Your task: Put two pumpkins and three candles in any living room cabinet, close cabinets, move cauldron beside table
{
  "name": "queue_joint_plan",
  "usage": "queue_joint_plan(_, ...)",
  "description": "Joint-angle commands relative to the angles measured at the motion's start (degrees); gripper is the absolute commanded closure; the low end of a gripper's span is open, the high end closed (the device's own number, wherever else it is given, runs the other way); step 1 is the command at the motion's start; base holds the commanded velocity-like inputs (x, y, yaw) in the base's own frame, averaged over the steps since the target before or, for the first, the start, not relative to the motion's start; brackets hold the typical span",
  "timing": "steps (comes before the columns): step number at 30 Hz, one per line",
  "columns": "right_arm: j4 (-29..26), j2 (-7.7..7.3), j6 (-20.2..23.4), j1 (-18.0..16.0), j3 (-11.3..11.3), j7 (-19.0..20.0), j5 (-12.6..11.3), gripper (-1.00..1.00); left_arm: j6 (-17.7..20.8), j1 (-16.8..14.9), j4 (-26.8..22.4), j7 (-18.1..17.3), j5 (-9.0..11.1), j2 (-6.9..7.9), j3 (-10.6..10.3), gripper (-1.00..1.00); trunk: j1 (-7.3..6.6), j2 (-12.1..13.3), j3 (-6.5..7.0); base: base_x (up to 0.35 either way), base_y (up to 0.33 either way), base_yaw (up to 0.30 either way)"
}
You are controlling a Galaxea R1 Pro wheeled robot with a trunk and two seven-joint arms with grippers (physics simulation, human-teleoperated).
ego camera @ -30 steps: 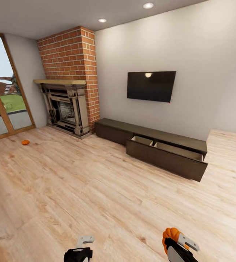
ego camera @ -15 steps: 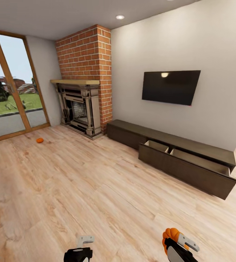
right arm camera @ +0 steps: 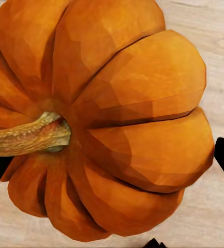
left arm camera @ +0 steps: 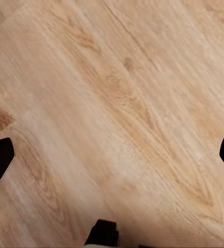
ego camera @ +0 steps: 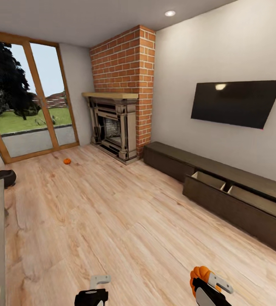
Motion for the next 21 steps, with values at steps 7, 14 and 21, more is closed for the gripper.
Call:
queue_joint_plan(7, -0.15, -0.05, 0.5, -0.04, 0.54, -0.65, -0.16, 1.0, -0.02, -0.06, -0.06, 0.47, 0.37, 0.04, -0.55, -1.0, 0.04, -0.04, -0.27, 0.35, 0.016, 0.25)
queue_joint_plan(14, -0.15, -0.09, 0.17, -0.04, 0.41, -0.46, -0.16, 1.0, -0.03, -0.06, -0.07, 0.47, 0.36, 0.01, -0.52, -1.0, 0.04, -0.04, -0.38, 0.35, 0.0, 0.185)
queue_joint_plan(21, -0.27, -0.1, -0.04, -0.04, 0.47, -0.44, -0.09, 1.0, -0.03, -0.06, -0.07, 0.47, 0.37, 0.02, -0.51, -1.0, 0.04, -0.04, -0.38, 0.35, 0.0, 0.245)
